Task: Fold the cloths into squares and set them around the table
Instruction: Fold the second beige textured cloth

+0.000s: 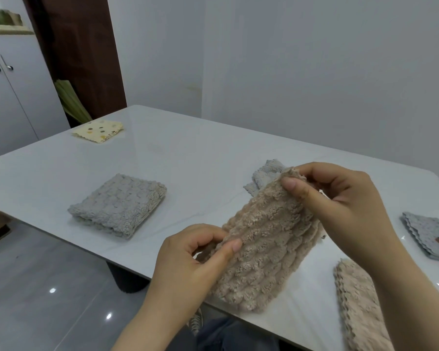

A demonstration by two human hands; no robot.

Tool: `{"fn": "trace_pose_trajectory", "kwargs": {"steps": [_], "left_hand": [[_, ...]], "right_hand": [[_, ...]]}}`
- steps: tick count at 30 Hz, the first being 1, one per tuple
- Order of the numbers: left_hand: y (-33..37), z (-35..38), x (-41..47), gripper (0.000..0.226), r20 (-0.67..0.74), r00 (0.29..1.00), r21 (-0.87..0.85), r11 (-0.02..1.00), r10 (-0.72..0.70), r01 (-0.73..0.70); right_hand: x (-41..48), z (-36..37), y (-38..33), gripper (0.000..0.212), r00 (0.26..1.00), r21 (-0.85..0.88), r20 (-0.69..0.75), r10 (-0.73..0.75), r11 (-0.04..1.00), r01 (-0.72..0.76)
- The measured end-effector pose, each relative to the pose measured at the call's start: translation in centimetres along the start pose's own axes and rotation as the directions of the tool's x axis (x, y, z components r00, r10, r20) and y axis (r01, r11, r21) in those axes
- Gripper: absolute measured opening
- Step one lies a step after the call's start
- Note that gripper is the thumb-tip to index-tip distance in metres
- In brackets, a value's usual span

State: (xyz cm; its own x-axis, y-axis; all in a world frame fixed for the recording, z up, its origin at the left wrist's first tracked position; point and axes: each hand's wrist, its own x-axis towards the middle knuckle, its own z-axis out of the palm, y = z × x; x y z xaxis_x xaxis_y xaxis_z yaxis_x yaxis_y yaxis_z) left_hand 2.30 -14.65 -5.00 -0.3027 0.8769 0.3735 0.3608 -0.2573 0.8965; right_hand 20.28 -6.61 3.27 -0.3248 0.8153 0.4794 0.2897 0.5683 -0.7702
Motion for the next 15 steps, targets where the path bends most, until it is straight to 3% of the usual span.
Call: {"fn": "trace_pose_trajectory", "kwargs": {"steps": [8,15], "left_hand": [[-1.4,-0.5,-0.4,0.022,0.051,0.999,0.052,0.999,-0.002,-0.001],[-3.2,-1.0,-0.5,0.027,0.123,0.992,0.217,0.976,0.004,-0.03]], "right_hand": [[0.5,-0.5,0.5,0.01,0.997,-0.012,-0.082,-0.014,1.0,0.013],[0.9,-1.1,0.5,0.01,0.987,-0.025,-0.158,-0.017,1.0,0.013]]}}
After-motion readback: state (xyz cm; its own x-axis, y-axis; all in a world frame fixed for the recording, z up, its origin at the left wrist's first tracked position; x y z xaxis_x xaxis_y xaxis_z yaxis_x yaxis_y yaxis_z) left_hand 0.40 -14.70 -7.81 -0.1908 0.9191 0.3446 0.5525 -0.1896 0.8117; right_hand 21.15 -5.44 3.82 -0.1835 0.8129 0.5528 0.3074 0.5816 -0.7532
